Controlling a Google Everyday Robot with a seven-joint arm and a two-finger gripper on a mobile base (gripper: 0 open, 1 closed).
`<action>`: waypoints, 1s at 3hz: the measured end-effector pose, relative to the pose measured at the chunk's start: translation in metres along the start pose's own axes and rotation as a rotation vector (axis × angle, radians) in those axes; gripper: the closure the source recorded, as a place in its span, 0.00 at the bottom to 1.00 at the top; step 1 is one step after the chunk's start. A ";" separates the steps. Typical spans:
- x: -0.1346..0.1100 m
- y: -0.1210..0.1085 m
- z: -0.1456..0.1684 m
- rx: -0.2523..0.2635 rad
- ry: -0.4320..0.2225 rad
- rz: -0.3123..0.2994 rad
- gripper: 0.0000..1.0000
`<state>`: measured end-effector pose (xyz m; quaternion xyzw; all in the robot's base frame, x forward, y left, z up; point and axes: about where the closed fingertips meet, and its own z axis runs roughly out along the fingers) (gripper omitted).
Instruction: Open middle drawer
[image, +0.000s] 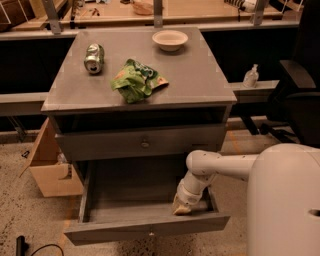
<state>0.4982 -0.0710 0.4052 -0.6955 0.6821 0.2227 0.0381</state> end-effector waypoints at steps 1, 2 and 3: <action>0.000 -0.004 -0.004 0.060 0.001 0.002 1.00; -0.003 -0.023 -0.012 0.221 0.009 -0.017 1.00; -0.003 -0.041 -0.017 0.322 0.007 -0.033 1.00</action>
Offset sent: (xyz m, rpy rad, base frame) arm 0.0557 -0.0011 0.0189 -0.0155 -0.4166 -0.1161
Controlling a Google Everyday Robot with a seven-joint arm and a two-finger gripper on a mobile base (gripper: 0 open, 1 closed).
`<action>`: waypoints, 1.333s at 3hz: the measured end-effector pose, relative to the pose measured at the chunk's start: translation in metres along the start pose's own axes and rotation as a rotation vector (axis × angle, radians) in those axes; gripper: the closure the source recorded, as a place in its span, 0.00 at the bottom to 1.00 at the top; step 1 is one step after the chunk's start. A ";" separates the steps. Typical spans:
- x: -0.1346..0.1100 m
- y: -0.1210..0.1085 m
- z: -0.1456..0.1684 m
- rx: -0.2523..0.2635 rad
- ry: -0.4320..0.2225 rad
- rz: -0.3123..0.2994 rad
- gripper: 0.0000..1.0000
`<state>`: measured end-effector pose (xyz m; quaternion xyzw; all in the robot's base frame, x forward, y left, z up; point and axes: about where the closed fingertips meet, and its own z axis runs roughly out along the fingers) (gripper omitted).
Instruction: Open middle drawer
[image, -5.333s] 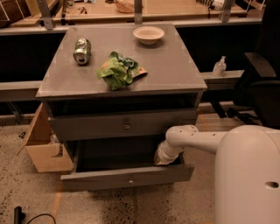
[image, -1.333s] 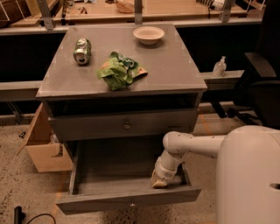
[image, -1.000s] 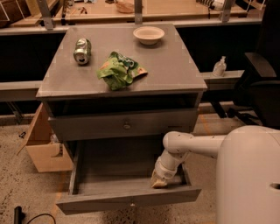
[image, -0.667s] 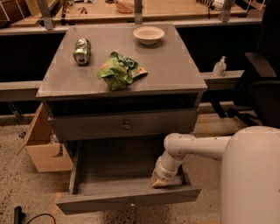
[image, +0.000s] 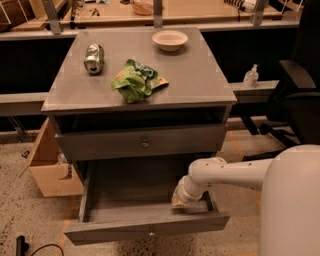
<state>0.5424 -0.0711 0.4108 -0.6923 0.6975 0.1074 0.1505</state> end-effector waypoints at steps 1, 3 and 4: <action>0.004 -0.019 -0.014 0.066 -0.032 -0.002 1.00; 0.032 -0.024 -0.106 0.126 -0.170 0.008 1.00; 0.029 -0.027 -0.158 0.214 -0.226 0.047 0.84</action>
Offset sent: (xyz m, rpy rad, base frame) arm 0.0242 -0.0805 0.0880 0.1693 -0.1195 -0.0406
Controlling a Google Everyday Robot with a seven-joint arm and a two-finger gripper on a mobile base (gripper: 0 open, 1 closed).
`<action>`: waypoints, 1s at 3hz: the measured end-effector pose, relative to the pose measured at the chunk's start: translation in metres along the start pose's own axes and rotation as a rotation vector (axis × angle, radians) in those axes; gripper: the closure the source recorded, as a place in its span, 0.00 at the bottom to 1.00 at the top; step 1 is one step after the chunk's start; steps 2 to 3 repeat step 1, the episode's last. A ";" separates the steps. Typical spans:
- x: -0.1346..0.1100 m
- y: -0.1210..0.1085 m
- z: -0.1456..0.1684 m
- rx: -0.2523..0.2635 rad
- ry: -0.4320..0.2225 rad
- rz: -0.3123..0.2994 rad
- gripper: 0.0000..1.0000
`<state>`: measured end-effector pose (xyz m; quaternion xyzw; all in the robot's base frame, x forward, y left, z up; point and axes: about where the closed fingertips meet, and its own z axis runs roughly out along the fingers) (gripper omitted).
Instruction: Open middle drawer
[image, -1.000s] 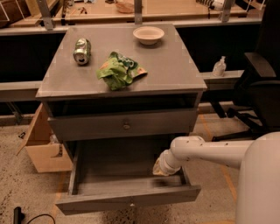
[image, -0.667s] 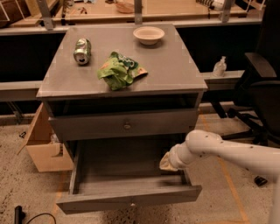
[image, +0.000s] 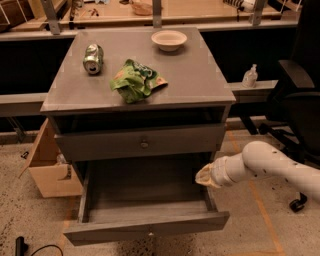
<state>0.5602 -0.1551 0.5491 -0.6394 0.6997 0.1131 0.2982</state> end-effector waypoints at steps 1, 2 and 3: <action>0.002 0.001 -0.003 0.002 -0.001 0.008 0.61; 0.002 0.001 -0.003 0.002 -0.001 0.008 0.61; 0.002 0.001 -0.003 0.002 -0.001 0.008 0.61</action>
Offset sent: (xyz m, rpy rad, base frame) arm 0.0000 0.0000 0.0000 0.0000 0.0000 0.0000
